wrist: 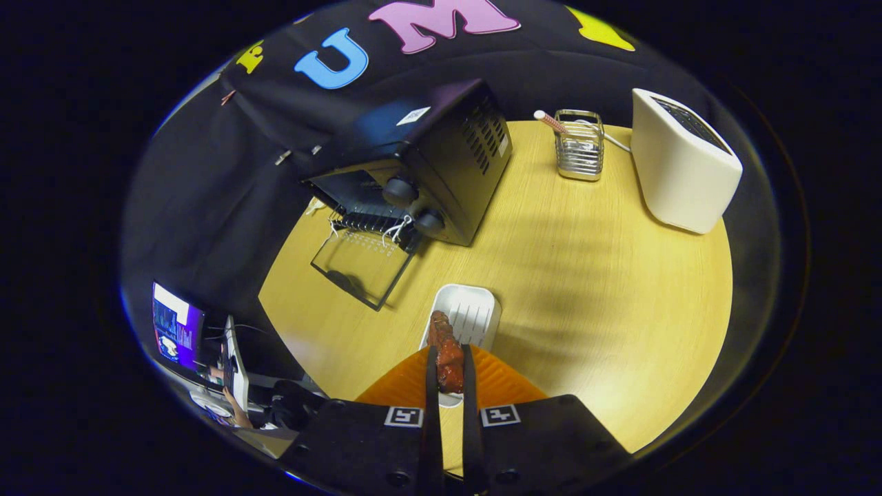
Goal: Open the toaster oven, put the food inside, and close the toaster oven door.
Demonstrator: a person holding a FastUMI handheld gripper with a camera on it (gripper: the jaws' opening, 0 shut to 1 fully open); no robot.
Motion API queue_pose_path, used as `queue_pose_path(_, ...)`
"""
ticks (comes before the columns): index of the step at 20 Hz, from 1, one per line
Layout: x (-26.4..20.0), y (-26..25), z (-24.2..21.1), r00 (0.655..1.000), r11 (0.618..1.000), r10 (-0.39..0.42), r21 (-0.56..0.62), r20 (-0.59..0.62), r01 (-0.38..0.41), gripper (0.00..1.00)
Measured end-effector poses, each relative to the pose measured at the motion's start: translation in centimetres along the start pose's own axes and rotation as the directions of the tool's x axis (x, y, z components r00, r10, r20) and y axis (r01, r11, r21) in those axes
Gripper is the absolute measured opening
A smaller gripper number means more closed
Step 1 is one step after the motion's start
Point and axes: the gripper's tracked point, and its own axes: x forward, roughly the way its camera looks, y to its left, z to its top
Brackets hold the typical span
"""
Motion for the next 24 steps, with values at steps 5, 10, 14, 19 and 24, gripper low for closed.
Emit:
queue_pose_path(5, -2.0, 2.3, 0.8, 0.997, 0.999, -0.045, 0.003, 0.064, 0.045, 0.16)
queue_pose_path(10, -3.2, 7.5, 1.7, 0.99, 0.999, -0.046, 0.028, 0.137, 0.042, 0.16)
queue_pose_path(14, -3.4, 12.7, 2.6, 0.979, 0.998, -0.039, 0.063, 0.2, 0.027, 0.16)
queue_pose_path(19, -1.7, 18.6, 3.6, 0.968, 0.996, -0.042, 0.089, 0.249, 0.02, 0.15)
queue_pose_path(24, 1.4, 23.4, 4.3, 0.962, 0.993, -0.048, 0.121, 0.27, 0.016, 0.15)
